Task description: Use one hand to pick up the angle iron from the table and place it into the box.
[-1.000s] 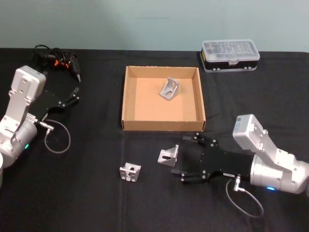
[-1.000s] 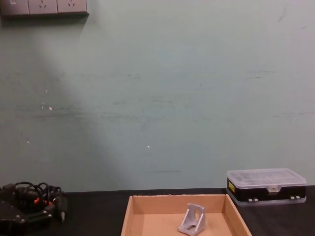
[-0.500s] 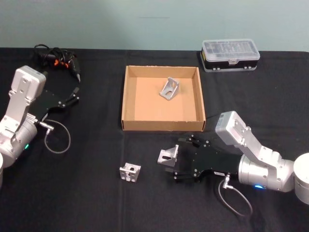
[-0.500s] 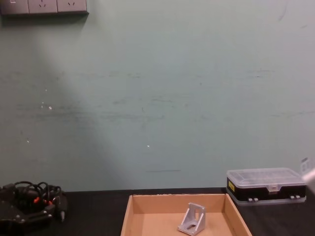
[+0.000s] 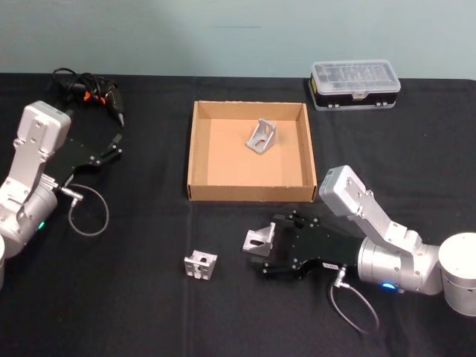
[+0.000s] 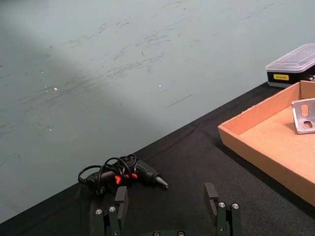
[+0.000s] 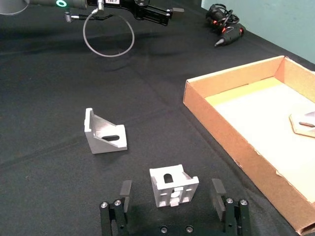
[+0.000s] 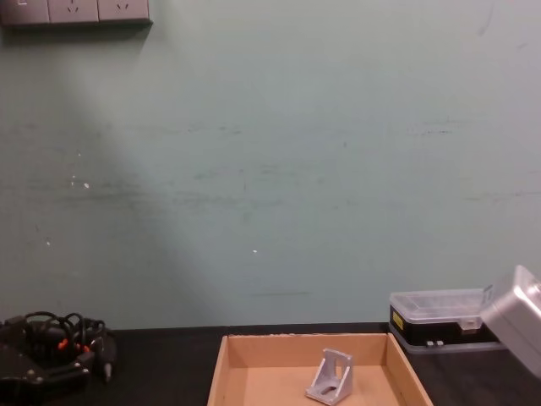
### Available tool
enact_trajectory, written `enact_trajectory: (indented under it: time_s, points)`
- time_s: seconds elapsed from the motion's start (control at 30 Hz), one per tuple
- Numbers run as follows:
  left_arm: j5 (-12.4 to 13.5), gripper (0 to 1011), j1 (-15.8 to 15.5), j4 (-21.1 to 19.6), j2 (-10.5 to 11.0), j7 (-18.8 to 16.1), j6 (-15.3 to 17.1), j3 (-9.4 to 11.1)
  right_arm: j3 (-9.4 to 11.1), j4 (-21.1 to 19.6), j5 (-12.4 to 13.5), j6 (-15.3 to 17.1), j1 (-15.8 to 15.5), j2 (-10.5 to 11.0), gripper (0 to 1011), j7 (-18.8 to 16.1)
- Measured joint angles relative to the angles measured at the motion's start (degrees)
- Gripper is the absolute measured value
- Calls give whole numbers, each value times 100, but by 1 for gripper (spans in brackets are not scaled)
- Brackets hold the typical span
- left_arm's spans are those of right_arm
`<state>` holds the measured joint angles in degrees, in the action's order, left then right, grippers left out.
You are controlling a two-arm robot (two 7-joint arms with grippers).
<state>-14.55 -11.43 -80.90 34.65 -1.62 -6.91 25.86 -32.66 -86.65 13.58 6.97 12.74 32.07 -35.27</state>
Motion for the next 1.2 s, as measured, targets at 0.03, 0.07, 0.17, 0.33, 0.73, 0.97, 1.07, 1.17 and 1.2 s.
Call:
enact_trajectory:
  time_s: [0.03,0.07,0.17,0.33,0.73,0.97,1.07,1.17,1.2]
  points:
    - [0,1011,0,0,0,0,0,0,-6,-1,9,17,0,-4,1003,1]
    - [0,1011,0,0,0,0,0,0,-8,-2,18,31,-1,-10,1003,2]
    - [0,1011,0,0,0,0,0,0,-8,-8,53,69,-3,-26,1003,11]
    - [0,1011,0,0,0,0,0,0,0,-15,126,113,-5,-84,1003,75]
    - [0,1011,0,0,0,0,0,0,-2,61,171,224,55,-191,1003,181]
    - [0,1011,0,0,0,0,0,0,-16,120,175,293,107,-257,1003,230]
    - [0,1011,0,0,0,0,0,0,-17,122,175,297,107,-258,1003,232]
    - [0,1011,0,0,0,0,0,0,-17,120,175,297,104,-254,1003,230]
    - [0,1011,0,0,0,0,0,0,-17,120,175,296,104,-253,1003,230]
